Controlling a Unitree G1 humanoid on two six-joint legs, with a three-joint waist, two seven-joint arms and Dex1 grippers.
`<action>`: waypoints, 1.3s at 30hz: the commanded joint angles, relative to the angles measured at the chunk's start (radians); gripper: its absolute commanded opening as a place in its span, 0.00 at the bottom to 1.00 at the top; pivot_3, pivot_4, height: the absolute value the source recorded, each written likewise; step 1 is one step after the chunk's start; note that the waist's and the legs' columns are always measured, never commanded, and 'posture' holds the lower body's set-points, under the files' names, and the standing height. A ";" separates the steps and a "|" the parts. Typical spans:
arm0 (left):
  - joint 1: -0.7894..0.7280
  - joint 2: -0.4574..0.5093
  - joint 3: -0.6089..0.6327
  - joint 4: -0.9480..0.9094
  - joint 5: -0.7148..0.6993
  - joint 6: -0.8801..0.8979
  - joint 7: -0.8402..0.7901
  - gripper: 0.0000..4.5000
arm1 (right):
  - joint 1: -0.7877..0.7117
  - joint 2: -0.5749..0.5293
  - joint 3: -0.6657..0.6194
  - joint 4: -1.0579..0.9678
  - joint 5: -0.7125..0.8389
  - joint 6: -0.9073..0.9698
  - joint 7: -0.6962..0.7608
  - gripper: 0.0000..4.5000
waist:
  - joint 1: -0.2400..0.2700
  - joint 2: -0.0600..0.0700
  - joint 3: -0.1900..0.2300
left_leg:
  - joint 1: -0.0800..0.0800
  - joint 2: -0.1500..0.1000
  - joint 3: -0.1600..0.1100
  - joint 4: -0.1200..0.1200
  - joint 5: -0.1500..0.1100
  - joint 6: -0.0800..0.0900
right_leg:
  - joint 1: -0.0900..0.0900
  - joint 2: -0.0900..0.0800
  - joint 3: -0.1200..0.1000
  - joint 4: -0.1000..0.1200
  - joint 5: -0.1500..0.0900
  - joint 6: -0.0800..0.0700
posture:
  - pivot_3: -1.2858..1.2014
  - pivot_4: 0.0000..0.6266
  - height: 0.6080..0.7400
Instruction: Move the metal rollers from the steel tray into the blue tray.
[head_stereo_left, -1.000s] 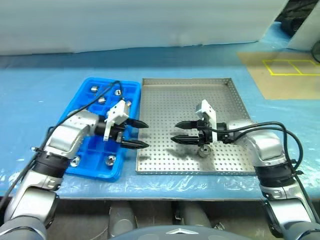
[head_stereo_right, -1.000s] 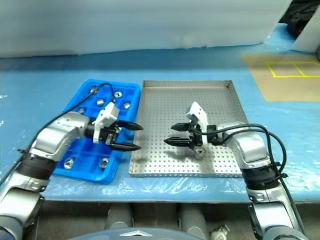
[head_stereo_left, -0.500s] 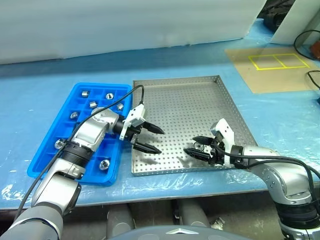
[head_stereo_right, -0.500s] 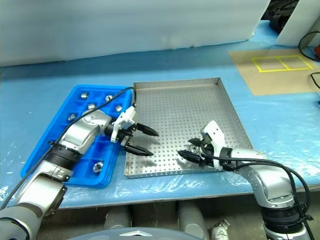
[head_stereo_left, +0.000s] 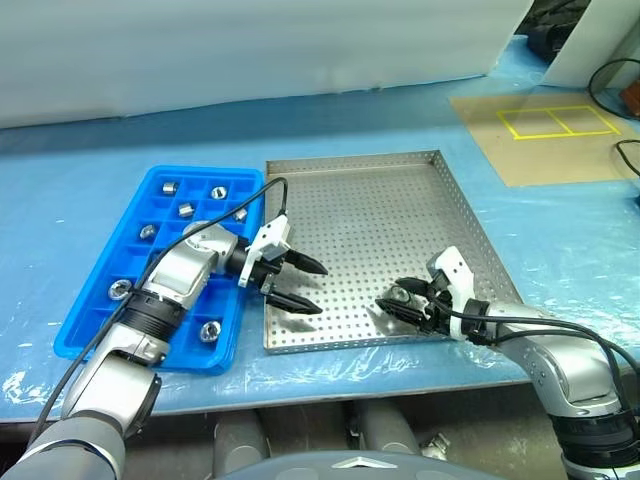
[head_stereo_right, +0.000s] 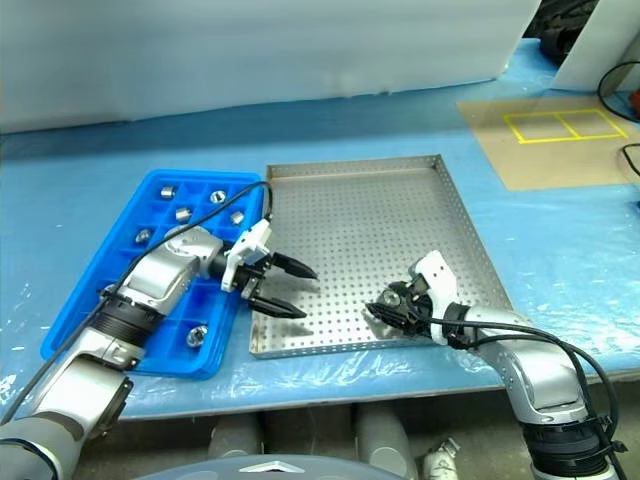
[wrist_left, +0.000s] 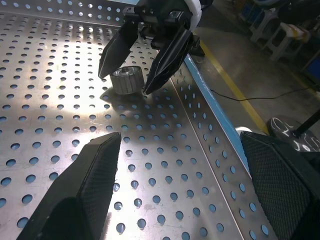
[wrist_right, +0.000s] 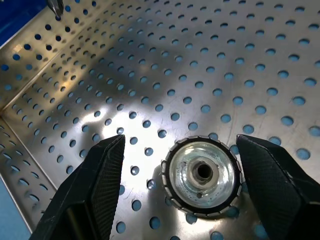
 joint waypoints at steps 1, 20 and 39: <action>0.005 0.011 0.018 -0.039 -0.006 0.002 0.003 0.90 | 0.009 -0.010 0.015 0.014 -0.006 -0.030 0.002 0.81 | 0.000 0.000 0.000 | 0.000 0.000 0.000 0.000 0.000 0.000 | 0.000 0.000 0.000 -0.001 0.000 0.000 | 0.34 0.24 1.00; 0.028 0.040 0.023 -0.069 -0.001 0.018 0.023 0.90 | -0.002 -0.024 0.071 0.028 -0.044 -0.108 0.005 0.41 | 0.002 0.000 0.000 | 0.000 0.000 0.001 -0.001 0.000 0.001 | 0.000 0.000 0.000 -0.001 0.000 0.000 | 0.35 0.24 1.00; 0.169 0.325 0.386 -0.377 -0.126 0.227 0.230 0.90 | -0.738 0.280 0.360 0.499 -0.086 -0.287 0.288 0.41 | 0.018 0.000 0.000 | -0.004 0.001 0.001 -0.003 0.001 -0.002 | -0.009 0.000 -0.003 0.002 0.001 0.001 | 0.53 0.24 1.00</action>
